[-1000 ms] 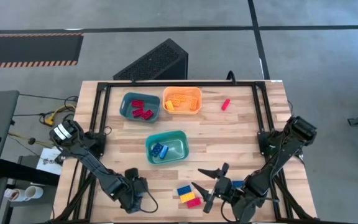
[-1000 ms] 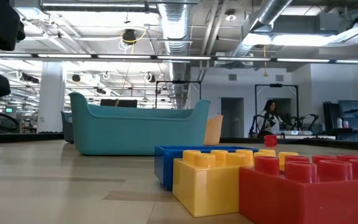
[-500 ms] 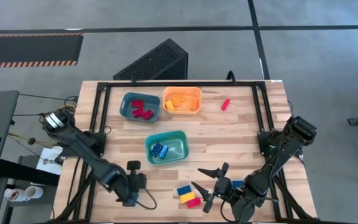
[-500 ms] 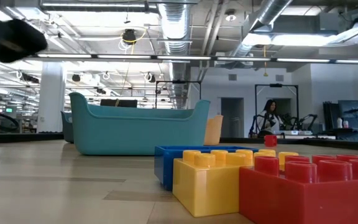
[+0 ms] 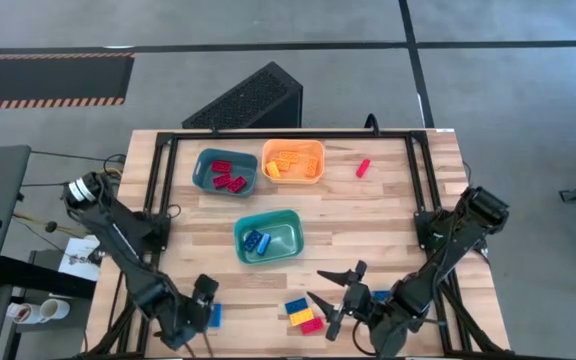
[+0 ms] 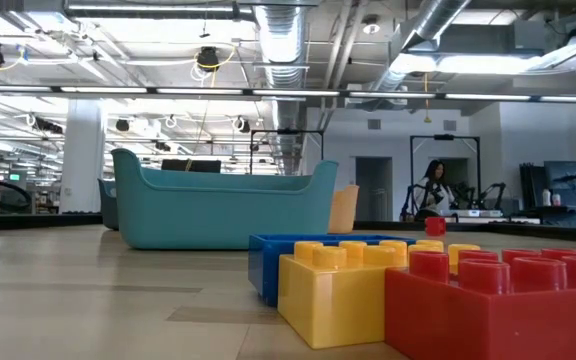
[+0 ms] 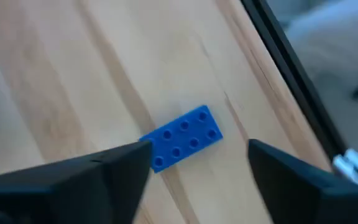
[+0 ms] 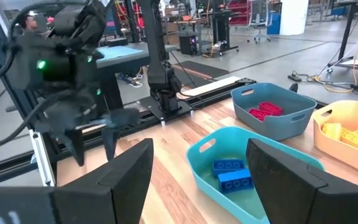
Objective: Sort & place blocks by color
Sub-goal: Put the blue game piece into the green bin
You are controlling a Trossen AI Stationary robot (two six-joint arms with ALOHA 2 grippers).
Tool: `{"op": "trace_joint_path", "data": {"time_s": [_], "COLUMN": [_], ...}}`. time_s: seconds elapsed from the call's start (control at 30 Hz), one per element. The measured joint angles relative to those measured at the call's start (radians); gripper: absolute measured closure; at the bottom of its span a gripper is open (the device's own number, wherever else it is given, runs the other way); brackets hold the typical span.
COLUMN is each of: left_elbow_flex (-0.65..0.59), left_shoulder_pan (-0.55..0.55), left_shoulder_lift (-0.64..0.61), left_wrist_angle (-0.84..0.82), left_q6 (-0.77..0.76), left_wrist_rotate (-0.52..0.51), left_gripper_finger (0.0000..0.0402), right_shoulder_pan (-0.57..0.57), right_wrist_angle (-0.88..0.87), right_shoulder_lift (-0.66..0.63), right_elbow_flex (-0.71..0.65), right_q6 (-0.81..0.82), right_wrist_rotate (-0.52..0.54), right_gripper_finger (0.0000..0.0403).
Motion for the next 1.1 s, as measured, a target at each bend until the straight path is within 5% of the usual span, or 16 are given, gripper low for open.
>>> {"op": "trace_joint_path", "data": {"time_s": [0.2, 0.43, 0.8, 1.1], "left_elbow_flex": [0.0, 0.001, 0.004, -0.002], "left_shoulder_pan": [-0.054, -0.044, 0.041, 0.107], "left_shoulder_lift": [0.092, 0.193, 0.238, 0.243], "left_wrist_angle": [0.023, 0.03, 0.051, 0.133], "left_q6": [0.324, 0.418, 0.622, 0.592], "left_wrist_rotate": [-0.067, -0.045, 0.089, 0.137], "left_gripper_finger": [0.0038, 0.001, 0.0085, 0.0224], "right_shoulder_pan": [-0.01, -0.015, -0.015, -0.015], "right_wrist_angle": [-0.013, -0.025, -0.029, -0.051], "right_shoulder_lift": [0.0, 0.0, 0.0, 0.0], "right_elbow_flex": [0.0, 0.0, 0.0, 0.0], "right_q6": [0.018, 0.022, 0.021, 0.026], "right_wrist_rotate": [-0.022, -0.029, -0.029, -0.029], "right_gripper_finger": [0.0125, 0.0125, 0.0125, 0.0125]}}
